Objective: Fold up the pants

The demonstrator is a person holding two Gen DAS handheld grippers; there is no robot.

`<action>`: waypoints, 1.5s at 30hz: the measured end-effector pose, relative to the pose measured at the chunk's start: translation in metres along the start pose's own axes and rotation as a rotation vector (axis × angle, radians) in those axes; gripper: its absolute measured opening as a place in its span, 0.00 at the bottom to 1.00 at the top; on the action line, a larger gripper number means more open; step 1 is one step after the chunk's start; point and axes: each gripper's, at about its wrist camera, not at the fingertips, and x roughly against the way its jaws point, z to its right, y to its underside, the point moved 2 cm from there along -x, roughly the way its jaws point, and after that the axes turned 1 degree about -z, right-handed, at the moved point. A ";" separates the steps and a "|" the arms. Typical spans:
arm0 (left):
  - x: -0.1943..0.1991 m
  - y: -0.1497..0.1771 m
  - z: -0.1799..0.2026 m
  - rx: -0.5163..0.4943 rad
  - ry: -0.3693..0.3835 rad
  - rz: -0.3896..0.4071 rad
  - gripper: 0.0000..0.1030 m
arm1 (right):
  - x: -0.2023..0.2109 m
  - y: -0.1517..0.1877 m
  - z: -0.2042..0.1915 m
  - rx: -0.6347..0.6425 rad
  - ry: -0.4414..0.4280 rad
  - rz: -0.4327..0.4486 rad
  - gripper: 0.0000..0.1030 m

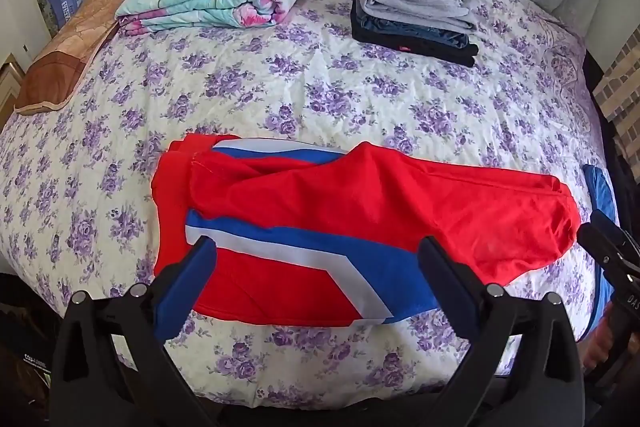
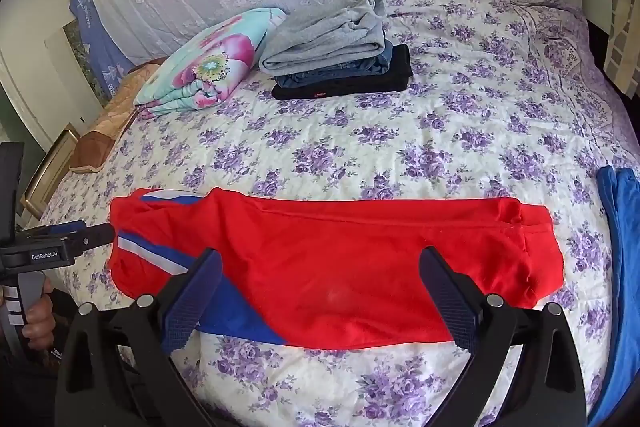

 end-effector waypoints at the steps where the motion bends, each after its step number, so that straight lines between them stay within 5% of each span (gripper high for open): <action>1: -0.001 0.000 0.000 0.000 0.001 0.000 0.95 | 0.000 0.000 0.000 0.000 0.001 0.001 0.96; 45: -0.009 -0.006 0.004 -0.013 0.002 -0.020 0.95 | -0.008 0.000 0.001 0.004 0.010 -0.021 0.96</action>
